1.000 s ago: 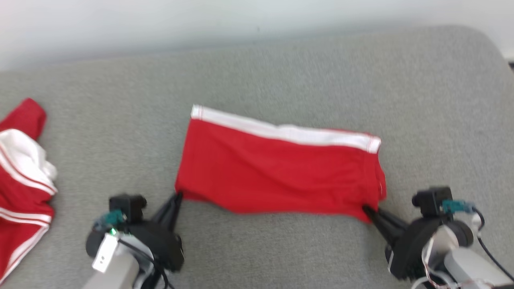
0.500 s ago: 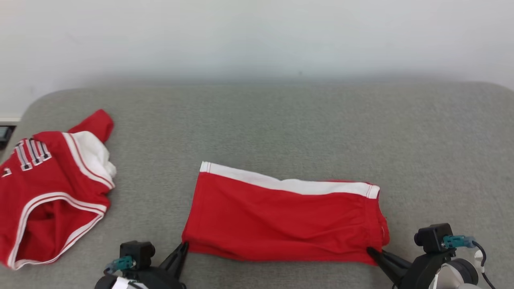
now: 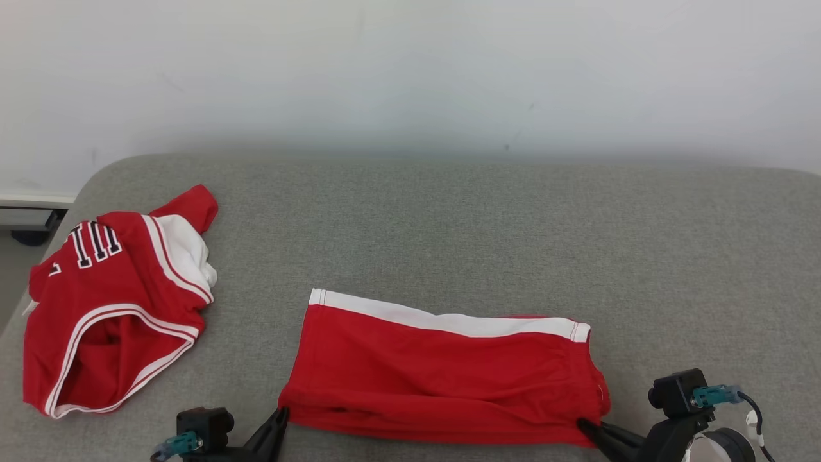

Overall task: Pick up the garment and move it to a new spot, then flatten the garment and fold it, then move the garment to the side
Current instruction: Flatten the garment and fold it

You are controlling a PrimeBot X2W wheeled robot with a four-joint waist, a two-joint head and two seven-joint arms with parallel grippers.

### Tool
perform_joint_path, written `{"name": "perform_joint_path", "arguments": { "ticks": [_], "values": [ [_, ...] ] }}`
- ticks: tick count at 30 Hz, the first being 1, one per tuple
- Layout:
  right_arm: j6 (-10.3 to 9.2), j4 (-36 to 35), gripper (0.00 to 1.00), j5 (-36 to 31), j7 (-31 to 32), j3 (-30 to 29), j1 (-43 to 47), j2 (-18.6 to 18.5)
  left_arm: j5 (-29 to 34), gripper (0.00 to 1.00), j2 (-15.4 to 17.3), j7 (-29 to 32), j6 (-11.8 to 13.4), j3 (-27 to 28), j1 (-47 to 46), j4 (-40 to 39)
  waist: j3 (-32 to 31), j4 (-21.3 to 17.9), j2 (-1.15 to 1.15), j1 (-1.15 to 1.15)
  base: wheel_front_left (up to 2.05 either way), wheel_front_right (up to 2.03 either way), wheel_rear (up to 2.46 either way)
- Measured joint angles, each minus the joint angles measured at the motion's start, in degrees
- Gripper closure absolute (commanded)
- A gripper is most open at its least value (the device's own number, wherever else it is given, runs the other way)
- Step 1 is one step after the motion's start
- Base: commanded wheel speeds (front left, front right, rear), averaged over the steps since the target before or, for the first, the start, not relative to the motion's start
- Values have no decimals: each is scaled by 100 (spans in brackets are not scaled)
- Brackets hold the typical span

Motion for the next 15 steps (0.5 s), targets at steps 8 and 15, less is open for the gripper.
{"name": "perform_joint_path", "arguments": {
  "ticks": [8,15],
  "values": [
    [-76,-43,100,87,82,-25,190,-46,0,100,-13,27,7,-40,6,-141,16,-144,0,1,0,0,0],
    [-110,-56,100,143,130,-34,224,-55,-1,100,-9,151,30,-78,10,-147,24,-151,1,1,0,0,0]
  ]
}}
